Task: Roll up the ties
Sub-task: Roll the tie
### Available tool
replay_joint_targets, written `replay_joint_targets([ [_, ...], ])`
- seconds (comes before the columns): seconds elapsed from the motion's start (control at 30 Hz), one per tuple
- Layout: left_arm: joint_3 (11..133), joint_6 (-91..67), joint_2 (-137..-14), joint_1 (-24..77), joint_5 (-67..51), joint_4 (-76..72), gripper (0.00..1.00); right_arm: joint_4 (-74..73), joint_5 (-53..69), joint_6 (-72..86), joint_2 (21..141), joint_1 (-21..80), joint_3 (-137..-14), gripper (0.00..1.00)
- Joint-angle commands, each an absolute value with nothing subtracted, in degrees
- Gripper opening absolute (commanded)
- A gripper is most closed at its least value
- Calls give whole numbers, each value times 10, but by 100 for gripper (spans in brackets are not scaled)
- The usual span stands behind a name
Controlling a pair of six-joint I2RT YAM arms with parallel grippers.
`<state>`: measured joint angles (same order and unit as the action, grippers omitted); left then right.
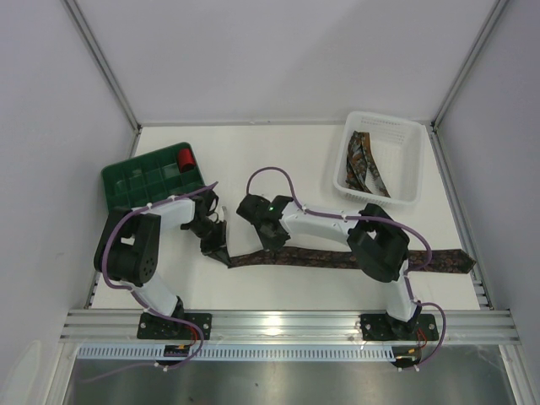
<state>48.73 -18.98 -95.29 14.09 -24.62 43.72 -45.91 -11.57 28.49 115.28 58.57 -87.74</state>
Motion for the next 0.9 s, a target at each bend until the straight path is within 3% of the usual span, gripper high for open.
replay_joint_targets([
  [0.0, 501, -176, -958, 144, -233, 429, 1, -454, -128, 279, 1168, 573, -871, 0],
  [0.87, 508, -170, -957, 143, -239, 424, 0, -439, -62, 286, 1084, 555, -773, 0],
])
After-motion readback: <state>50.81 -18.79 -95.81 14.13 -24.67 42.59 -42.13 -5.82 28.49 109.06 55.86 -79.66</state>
